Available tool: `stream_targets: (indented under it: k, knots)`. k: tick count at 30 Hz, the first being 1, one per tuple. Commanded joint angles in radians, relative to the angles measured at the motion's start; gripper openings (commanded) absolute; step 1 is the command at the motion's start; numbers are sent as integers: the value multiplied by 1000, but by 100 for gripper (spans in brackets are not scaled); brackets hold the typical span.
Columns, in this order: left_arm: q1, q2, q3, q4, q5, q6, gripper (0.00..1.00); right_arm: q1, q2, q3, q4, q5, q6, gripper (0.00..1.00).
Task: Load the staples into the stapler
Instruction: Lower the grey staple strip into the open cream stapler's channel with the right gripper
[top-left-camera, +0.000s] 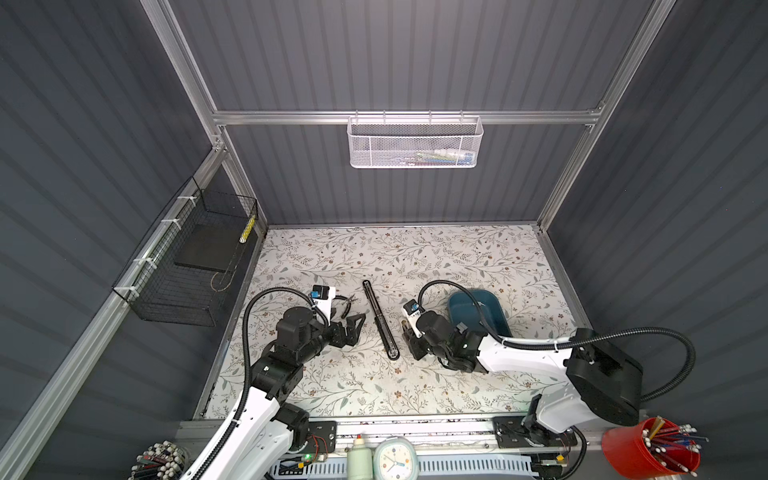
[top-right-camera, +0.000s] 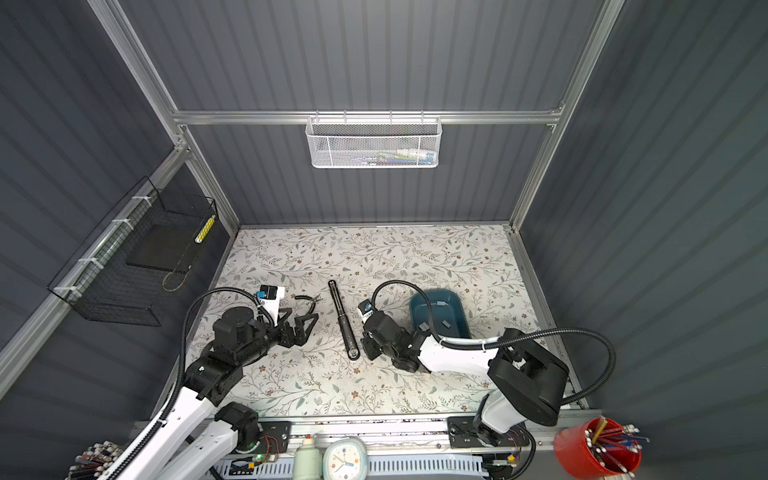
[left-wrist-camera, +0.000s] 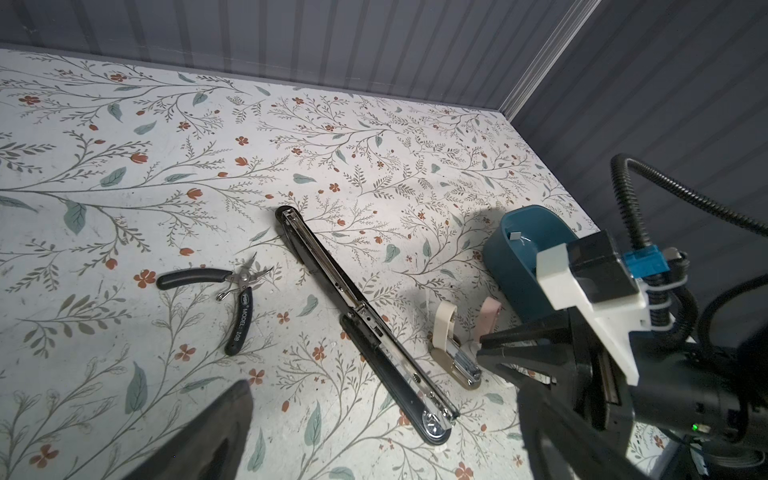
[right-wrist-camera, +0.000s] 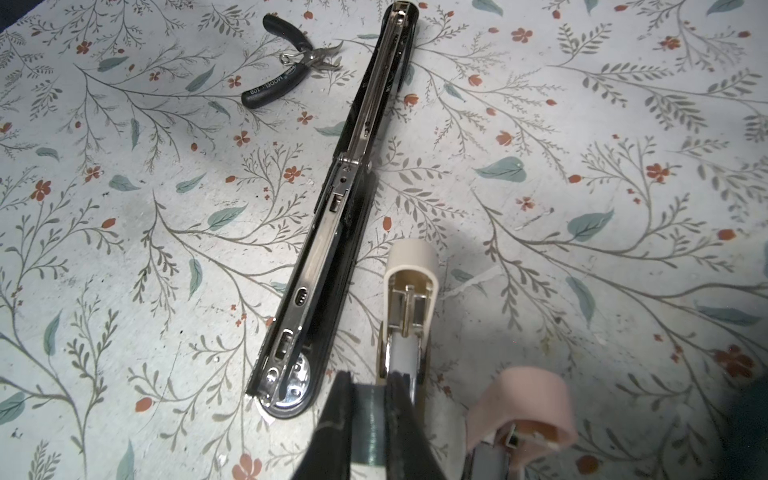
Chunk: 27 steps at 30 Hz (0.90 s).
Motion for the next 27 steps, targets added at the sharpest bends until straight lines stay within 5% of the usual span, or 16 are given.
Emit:
stream_targets:
  k: [1, 27]
  knots:
    - [2, -5, 14, -13, 7, -4, 99, -8, 4, -14, 33, -23, -42, 4]
    - [2, 32, 30, 15, -11, 20, 99, -21, 0, -100, 166, -13, -79, 4]
